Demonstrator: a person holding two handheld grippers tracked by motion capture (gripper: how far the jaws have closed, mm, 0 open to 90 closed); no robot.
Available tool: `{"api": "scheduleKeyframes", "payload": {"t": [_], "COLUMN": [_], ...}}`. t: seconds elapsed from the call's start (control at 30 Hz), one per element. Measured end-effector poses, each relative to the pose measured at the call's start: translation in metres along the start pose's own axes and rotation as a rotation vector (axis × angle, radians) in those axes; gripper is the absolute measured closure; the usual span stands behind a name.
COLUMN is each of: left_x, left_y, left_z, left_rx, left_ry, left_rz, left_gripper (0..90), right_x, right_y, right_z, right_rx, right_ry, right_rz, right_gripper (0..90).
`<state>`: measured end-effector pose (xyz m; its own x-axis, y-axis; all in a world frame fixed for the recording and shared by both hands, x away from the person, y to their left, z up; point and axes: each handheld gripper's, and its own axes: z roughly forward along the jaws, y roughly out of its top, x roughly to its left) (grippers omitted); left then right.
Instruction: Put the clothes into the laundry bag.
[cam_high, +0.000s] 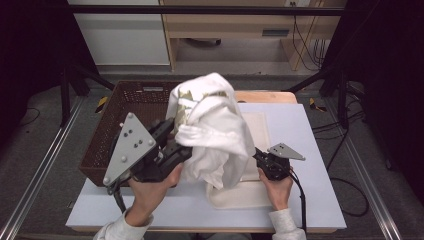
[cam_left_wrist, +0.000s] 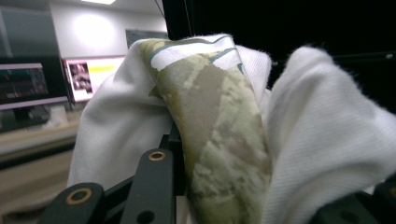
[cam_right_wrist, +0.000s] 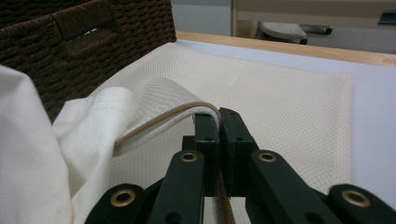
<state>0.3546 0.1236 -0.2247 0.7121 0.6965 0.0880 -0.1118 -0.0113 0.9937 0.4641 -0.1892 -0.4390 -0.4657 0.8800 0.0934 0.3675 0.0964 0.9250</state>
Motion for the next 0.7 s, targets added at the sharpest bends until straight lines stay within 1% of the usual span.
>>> {"api": "scheduleKeyframes", "payload": {"t": [0.07,0.13,0.17,0.2,0.27,0.3,0.33,0.4,0.43,0.53,0.57,0.63,0.7], "left_x": [0.001,0.001,0.0,-0.002,-0.006,-0.008,-0.011,-0.016,-0.019,-0.024,-0.025,-0.03,-0.034], "left_y": [-0.016,-0.033,-0.038,-0.045,-0.056,-0.062,-0.067,-0.078,-0.084,-0.103,-0.109,-0.122,-0.136], "left_z": [-0.005,-0.013,-0.016,-0.019,-0.025,-0.027,-0.029,-0.029,-0.027,-0.015,-0.009,0.004,0.018], "left_rx": [0.028,0.055,0.069,0.094,0.12,0.131,0.146,0.177,0.191,0.247,0.271,0.318,0.37], "left_ry": [-0.006,-0.013,-0.022,-0.037,-0.053,-0.06,-0.063,-0.063,-0.066,-0.083,-0.09,-0.096,-0.107], "left_rz": [-0.013,-0.007,-0.007,-0.018,-0.019,-0.015,-0.002,0.005,0.005,-0.019,-0.022,-0.013,-0.017], "left_gripper": [65.6,65.5,65.5,65.5,65.4,65.4,65.4,65.4,65.4,65.4,65.4,65.4,65.4], "right_x": [-0.001,-0.001,-0.001,-0.001,-0.002,-0.001,-0.001,0.002,0.002,0.003,0.003,0.003,0.003], "right_y": [0.0,0.001,0.001,0.001,0.001,0.001,0.001,0.001,0.001,0.001,0.001,0.001,0.001], "right_z": [0.001,0.002,0.003,0.003,0.005,0.006,0.006,0.007,0.007,0.008,0.008,0.007,0.007], "right_rx": [0.0,0.0,0.002,0.003,0.005,0.005,0.008,0.007,0.007,0.01,0.009,0.008,0.009], "right_ry": [-0.005,-0.004,-0.006,-0.006,-0.003,-0.001,-0.003,-0.001,0.0,0.002,0.003,0.006,0.006], "right_rz": [-0.003,-0.004,-0.004,-0.004,0.0,0.001,-0.006,-0.01,-0.01,-0.01,-0.012,-0.011,-0.011], "right_gripper": [87.2,87.2,87.2,87.2,87.2,87.2,87.2,87.2,87.2,87.2,87.2,87.2,87.2]}}
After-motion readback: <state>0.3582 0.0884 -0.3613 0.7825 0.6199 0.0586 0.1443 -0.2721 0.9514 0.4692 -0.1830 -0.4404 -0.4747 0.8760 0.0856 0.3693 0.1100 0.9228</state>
